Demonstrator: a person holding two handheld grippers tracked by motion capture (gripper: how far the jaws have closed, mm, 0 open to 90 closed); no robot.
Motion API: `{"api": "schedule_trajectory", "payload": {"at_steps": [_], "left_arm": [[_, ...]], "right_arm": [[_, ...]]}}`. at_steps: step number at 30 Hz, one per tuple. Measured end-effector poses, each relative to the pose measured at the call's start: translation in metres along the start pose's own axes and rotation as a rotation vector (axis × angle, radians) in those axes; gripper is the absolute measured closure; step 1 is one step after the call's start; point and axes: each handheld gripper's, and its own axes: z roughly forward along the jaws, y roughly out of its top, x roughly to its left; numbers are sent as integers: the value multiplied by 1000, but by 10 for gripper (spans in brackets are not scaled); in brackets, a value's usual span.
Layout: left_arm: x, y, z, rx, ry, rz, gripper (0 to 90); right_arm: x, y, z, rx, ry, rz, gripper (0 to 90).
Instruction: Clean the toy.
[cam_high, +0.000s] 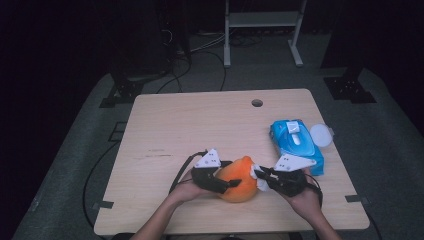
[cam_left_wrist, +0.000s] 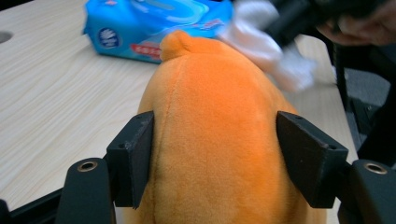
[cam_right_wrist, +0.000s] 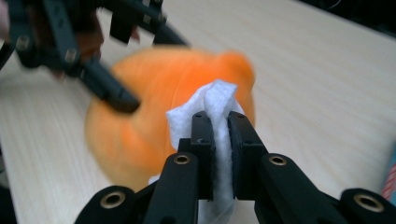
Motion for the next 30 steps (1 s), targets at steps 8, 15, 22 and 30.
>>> {"api": "schedule_trajectory", "payload": {"at_steps": [8, 15, 22, 30], "left_arm": [[-2, 0, 1, 3, -2, 6, 309], [-8, 4, 3, 22, 21, 44, 300], [-7, 5, 4, 14, 45, 22, 285], [6, 1, -1, 6, 70, -73, 268]], "right_arm": [[-7, -6, 1, 25, 0, 36, 812], [-5, -3, -1, 38, -7, 31, 813], [-4, -1, 0, 16, 31, 33, 812], [14, -6, 1, 61, 68, -4, 813]]}}
